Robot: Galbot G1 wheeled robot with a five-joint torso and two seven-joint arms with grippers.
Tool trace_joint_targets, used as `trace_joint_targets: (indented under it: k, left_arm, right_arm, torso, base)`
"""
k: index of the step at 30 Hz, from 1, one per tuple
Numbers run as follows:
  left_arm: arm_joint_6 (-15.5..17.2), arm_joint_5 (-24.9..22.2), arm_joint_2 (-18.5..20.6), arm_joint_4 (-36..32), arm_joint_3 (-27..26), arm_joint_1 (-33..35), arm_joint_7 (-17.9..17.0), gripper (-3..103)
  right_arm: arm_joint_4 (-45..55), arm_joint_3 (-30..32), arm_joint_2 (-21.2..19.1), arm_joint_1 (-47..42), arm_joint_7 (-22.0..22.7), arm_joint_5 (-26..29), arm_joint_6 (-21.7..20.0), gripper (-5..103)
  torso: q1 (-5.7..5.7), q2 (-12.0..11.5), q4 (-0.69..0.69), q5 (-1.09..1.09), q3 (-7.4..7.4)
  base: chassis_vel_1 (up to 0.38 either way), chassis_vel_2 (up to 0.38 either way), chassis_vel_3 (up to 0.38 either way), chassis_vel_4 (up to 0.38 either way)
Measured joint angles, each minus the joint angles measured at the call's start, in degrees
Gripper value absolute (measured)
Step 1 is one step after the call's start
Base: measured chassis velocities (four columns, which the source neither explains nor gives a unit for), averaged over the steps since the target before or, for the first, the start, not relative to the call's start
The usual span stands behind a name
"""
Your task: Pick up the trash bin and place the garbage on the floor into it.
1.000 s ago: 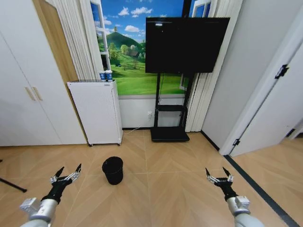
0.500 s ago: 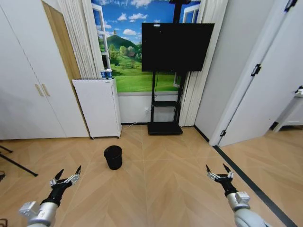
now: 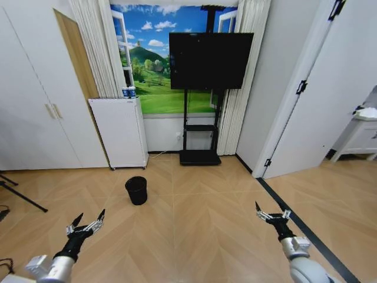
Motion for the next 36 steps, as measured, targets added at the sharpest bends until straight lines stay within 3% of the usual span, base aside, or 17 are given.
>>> trace_joint_targets:
  k: [7,15,36]
  left_arm:
    - [-0.15,-0.45,0.62,-0.76,-0.61,0.00,-1.97,100]
    - [2.92,-2.39,1.32,-5.11,0.04,0.10,-6.13,100]
    - [3.25,-2.08,1.57,-5.04,-0.14,0.07,-6.36,100]
  right_arm:
    - [0.11,-1.00,-1.01,2.26,1.04,2.09,-1.06,100]
    - [1.66,-1.57,-1.28,2.87,1.77,2.46,-1.72,100]
    - [2.25,-0.70,-2.15,2.24,0.63,3.76,-1.65,100]
  torso:
    - [-0.03,0.00,0.01,0.01,-0.01]
    - [-0.03,0.00,0.00,0.03,-0.02]
    - [-0.04,0.00,0.01,0.01,-0.02]
  base:
    - [0.000,0.000,0.000,0.000]
    - [0.000,0.000,0.000,0.000]
    - [0.000,0.000,0.000,0.000]
